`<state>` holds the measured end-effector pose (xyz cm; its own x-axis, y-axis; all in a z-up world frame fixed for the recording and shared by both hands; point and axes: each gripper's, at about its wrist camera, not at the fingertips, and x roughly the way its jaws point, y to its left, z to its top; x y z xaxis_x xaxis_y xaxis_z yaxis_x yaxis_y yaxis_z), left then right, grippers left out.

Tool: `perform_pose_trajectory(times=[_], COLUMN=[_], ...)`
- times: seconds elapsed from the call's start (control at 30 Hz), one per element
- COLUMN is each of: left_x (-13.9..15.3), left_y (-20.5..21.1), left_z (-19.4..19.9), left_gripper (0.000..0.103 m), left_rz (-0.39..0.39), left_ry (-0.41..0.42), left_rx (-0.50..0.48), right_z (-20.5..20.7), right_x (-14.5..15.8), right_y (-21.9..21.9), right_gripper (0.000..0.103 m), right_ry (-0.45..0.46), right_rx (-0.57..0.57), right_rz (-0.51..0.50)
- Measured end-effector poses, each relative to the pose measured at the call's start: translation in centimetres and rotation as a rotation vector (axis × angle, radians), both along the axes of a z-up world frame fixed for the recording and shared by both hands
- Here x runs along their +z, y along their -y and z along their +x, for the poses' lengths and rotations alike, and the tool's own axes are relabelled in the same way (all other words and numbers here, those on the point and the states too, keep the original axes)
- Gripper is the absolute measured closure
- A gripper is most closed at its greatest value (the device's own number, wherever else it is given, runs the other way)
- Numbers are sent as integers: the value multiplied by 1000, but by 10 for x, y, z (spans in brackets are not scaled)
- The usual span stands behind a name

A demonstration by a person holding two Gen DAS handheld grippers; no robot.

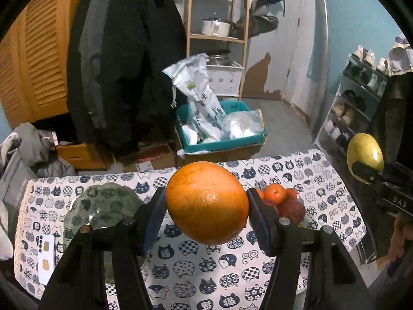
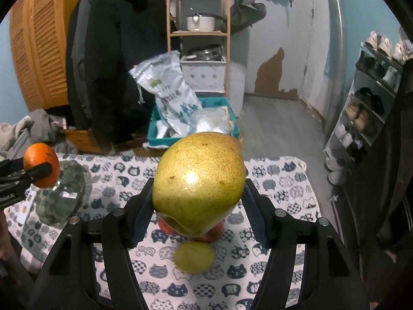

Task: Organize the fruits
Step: 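Carry the orange with the left tool while the right tool carries the pear toward the glass bowl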

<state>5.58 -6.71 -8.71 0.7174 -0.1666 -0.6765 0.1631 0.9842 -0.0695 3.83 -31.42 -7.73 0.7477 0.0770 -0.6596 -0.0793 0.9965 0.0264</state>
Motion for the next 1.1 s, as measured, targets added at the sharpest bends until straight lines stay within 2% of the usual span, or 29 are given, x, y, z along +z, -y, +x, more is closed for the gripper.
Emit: perform_pose_trajectory(times=[0.53,1.1], left_x=[1,-13], left_y=[-65,-153], left_z=[-2,-9], left_gripper=[40,40], left_rz=[3,-16], left_ry=[9,-16], left_rx=[128,285], right_z=[29,63], right_x=[11,9], right_y=[-69,-188], right_gripper=[38,38], right_ry=[4,-46], right_rx=[123,314], right_rz=[16,41])
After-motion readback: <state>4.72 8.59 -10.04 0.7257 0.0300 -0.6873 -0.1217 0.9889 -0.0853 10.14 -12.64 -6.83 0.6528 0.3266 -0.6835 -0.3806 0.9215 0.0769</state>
